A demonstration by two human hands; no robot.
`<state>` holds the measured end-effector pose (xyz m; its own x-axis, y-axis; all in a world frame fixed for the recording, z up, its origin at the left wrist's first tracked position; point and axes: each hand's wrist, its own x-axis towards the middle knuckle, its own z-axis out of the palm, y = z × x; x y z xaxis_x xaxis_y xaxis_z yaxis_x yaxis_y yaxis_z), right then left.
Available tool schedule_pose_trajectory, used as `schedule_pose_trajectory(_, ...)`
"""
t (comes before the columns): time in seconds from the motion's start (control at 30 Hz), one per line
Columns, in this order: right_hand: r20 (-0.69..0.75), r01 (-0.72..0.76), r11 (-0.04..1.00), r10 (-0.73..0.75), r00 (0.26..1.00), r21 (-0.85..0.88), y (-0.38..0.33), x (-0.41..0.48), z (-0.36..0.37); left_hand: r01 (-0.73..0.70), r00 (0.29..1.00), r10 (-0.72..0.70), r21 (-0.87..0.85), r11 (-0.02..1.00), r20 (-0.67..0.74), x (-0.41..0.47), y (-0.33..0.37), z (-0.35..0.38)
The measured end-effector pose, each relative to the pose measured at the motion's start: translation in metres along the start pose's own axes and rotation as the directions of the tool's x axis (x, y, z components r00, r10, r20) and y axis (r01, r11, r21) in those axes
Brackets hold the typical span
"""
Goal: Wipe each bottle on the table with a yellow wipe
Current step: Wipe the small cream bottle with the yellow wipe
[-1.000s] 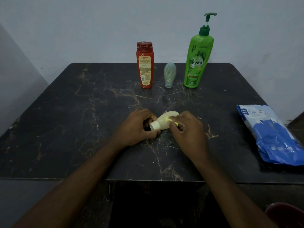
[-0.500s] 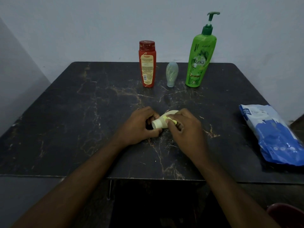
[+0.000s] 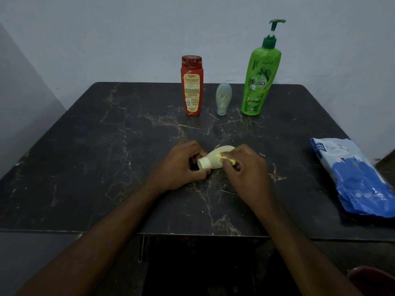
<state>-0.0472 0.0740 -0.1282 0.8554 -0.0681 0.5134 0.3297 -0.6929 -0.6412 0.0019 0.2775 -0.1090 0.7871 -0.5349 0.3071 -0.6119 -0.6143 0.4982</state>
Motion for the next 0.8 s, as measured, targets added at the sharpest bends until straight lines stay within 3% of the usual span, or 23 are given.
schedule_pose_trajectory(0.13, -0.137, -0.191, 0.982, 0.189, 0.972, -0.001, 0.014, 0.009, -0.009, 0.013, 1.000, -0.013, -0.011, 1.000, -0.007, 0.001, -0.002, 0.001)
schedule_pose_trajectory(0.2, -0.156, -0.212, 0.977, 0.211, 0.965, 0.009, 0.014, 0.008, -0.010, 0.011, 1.000, -0.011, -0.006, 1.000, -0.010, 0.001, -0.003, 0.001)
schedule_pose_trajectory(0.3, -0.105, -0.147, 0.989, 0.148, 0.983, 0.015, 0.006, 0.003, -0.007, 0.008, 1.000, -0.008, -0.011, 1.000, -0.006, 0.001, -0.003, 0.001)
schedule_pose_trajectory(0.4, 0.055, 0.013, 0.999, -0.016, 0.998, 0.040, -0.006, -0.005, -0.002, -0.002, 1.000, 0.002, -0.008, 1.000, -0.014, 0.001, -0.003, 0.001)
schedule_pose_trajectory(0.47, 0.076, 0.083, 0.996, -0.085, 0.993, 0.029, -0.008, -0.007, 0.001, -0.007, 1.000, 0.007, 0.000, 1.000, -0.020, 0.000, -0.003, 0.002)
schedule_pose_trajectory(0.67, -0.152, -0.213, 0.976, 0.219, 0.964, 0.054, 0.014, 0.005, -0.008, -0.034, 0.999, 0.033, -0.008, 0.999, -0.026, 0.001, -0.004, 0.003)
schedule_pose_trajectory(0.8, -0.156, -0.180, 0.983, 0.183, 0.971, 0.034, 0.008, 0.003, -0.007, -0.029, 0.999, 0.029, 0.003, 1.000, -0.024, 0.001, -0.003, 0.003)
